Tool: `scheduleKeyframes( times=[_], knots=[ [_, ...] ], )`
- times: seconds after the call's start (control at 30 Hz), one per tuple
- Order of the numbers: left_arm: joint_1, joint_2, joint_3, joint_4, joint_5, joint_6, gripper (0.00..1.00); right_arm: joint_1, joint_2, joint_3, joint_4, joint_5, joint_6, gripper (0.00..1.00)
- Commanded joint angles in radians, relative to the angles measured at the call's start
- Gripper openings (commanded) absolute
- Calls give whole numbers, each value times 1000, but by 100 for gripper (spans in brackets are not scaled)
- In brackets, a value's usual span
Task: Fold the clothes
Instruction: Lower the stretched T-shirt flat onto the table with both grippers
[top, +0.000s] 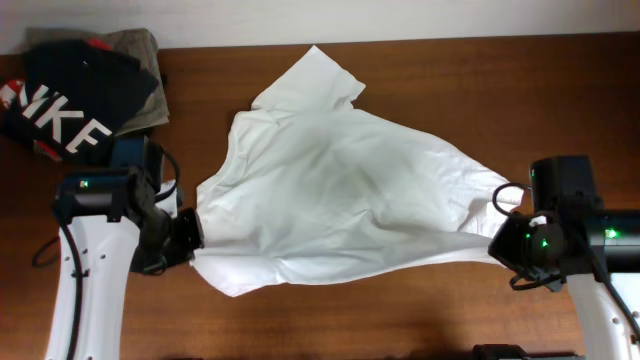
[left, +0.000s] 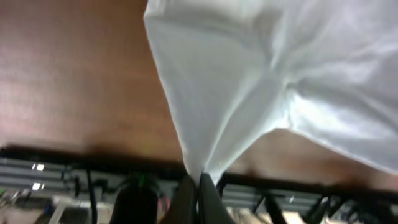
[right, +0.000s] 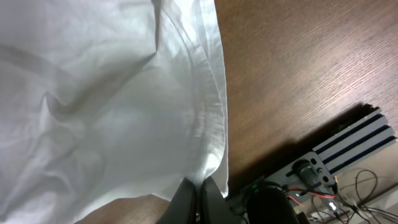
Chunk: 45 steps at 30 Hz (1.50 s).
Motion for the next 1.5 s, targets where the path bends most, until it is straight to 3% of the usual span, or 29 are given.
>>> scheduleKeyframes(
  times=[0.0, 0.13, 0.17, 0.43, 0.63, 0.77, 0.87, 1.03, 1.17, 1.47],
  knots=[
    [0, -17, -5, 72, 2, -22, 0, -6, 13, -3, -33, -5, 14, 4],
    [0, -19, -5, 35, -102, -31, 1, -6, -51, -3, -80, -35, 48, 4],
    [2, -31, -5, 14, -150, -82, 0, -6, -95, -3, -97, -35, 75, 4],
    [2, -109, -5, 84, -149, -85, 0, -6, -208, -17, -155, -45, 116, 4],
    [2, -100, -6, 245, -140, -85, 0, -6, -150, -23, -104, 16, 118, 4],
    [2, -54, -6, 389, -100, -85, 0, -6, -99, -55, -153, -51, 118, 4],
    [2, -10, -6, 455, -100, -85, 0, -5, -176, -93, -160, -147, 114, 4],
    [1, 46, -6, 521, -77, -84, 1, -5, -330, -231, -161, -134, 170, 4],
    [1, 62, -6, 593, -77, -84, 1, -5, -303, -371, -156, -100, 245, 4],
    [-85, 183, -6, 667, -63, -85, 1, -5, -184, -369, -76, -45, 275, 4]
  ],
)
